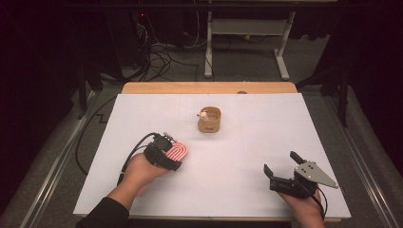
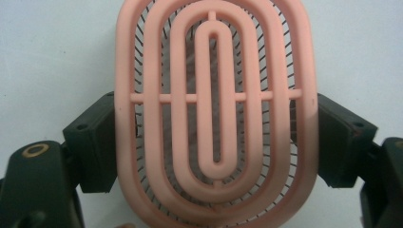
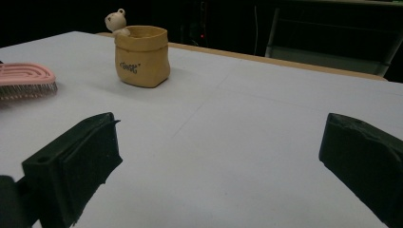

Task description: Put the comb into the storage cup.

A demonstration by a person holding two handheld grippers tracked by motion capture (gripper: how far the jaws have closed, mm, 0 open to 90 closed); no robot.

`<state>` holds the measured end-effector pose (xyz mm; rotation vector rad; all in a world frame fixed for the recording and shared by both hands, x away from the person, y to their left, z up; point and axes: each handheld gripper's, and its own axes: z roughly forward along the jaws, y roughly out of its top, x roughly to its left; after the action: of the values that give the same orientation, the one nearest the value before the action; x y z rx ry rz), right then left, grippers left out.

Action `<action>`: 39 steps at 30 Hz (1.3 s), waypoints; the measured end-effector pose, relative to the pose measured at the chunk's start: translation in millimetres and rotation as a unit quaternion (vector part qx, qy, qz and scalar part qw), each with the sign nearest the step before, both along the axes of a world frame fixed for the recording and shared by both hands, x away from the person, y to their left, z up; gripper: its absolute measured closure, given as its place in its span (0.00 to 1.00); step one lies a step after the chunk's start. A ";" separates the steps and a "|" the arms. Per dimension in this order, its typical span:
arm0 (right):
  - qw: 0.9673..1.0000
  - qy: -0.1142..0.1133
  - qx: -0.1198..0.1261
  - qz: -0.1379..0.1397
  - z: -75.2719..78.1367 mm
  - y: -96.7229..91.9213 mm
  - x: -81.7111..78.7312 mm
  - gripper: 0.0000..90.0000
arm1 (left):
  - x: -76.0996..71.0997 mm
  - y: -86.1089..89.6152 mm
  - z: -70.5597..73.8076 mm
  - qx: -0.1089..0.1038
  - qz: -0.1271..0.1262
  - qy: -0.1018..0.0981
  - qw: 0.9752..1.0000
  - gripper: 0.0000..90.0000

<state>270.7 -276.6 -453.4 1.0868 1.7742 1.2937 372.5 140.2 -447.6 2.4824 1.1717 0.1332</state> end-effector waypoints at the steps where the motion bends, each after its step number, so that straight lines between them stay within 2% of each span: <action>1: 1.000 0.000 0.000 0.000 0.0 0.0 0.1 0.00 | -0.6 0.4 -0.4 -0.003 -0.001 -0.002 1.000 0.20; 16: 1.000 0.001 -0.004 -0.001 -0.2 0.7 -0.5 0.00 | -8.4 2.3 -4.5 -0.015 -0.002 -0.040 0.999 0.20; 20: 1.000 0.000 -0.005 -0.001 -0.5 0.7 -0.3 0.00 | -10.1 3.6 -5.6 -0.022 -0.002 -0.047 0.999 0.20; 26: 1.000 0.001 -0.004 -0.002 -0.6 0.1 0.1 0.00 | -11.7 2.9 -5.0 -0.020 -0.006 -0.054 0.998 0.20; 30: 1.000 0.000 -0.004 -0.002 -0.7 0.2 -0.2 0.00 | -14.0 2.3 -4.5 -0.017 -0.010 -0.062 0.998 0.20; 39: 1.000 0.001 -0.004 -0.002 -0.7 -0.1 0.0 0.00 | -18.2 4.2 -2.4 -0.026 -0.008 -0.084 0.996 0.20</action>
<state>270.7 -276.7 -454.1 1.0875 1.7761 1.2834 354.3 144.5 -450.1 2.3830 1.0706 0.2973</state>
